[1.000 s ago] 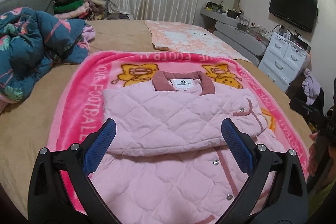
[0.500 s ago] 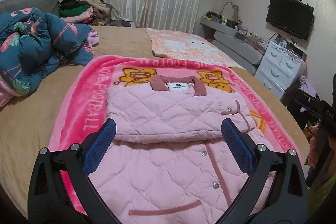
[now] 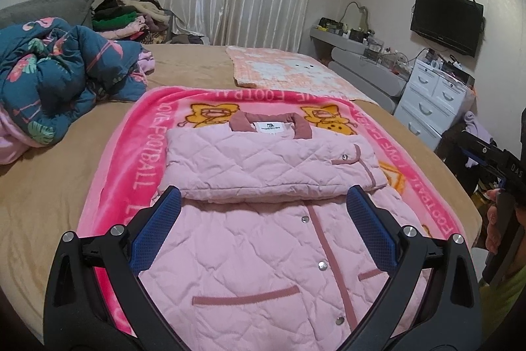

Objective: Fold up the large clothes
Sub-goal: 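Move both tools toward the ribbed hem of the jacket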

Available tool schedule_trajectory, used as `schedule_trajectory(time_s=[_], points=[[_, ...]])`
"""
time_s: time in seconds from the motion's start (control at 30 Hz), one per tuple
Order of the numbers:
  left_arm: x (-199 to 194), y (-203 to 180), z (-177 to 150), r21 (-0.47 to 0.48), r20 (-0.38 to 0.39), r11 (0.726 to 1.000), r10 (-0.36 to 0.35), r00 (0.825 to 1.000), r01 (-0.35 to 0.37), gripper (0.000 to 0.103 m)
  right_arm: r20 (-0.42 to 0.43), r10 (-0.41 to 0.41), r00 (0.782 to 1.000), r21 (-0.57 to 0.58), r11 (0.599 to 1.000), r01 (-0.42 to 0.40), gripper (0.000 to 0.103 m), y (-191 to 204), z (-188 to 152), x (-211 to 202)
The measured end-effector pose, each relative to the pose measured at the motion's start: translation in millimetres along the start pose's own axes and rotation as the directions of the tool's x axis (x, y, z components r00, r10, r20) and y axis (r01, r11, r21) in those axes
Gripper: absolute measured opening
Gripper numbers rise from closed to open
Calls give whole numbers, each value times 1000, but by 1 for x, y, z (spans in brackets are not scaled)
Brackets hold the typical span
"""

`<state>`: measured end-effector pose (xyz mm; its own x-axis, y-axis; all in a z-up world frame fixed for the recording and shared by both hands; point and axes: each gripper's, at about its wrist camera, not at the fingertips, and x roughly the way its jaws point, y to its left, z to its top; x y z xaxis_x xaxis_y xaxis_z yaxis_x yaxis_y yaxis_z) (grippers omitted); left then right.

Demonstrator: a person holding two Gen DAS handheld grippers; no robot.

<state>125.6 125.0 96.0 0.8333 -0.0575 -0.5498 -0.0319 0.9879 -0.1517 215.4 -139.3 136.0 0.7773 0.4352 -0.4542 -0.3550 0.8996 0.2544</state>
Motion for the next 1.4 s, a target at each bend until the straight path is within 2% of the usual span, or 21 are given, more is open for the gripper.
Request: schedule_trajectory(time_s=[0.43, 0.8, 1.4], points=[[-24, -12, -13, 12, 15, 1000, 10, 1000, -10, 94, 0, -1, 1000, -23, 1000, 1, 99, -6, -18, -28], [-31, -15, -26, 26, -1, 999, 29, 1000, -29, 94, -16, 1, 1000, -39, 999, -2, 99, -6, -34, -41], [-25, -1, -71, 32, -89, 994, 108, 990, -105, 94, -100, -41, 994, -46, 998, 37, 99, -34, -82, -51]])
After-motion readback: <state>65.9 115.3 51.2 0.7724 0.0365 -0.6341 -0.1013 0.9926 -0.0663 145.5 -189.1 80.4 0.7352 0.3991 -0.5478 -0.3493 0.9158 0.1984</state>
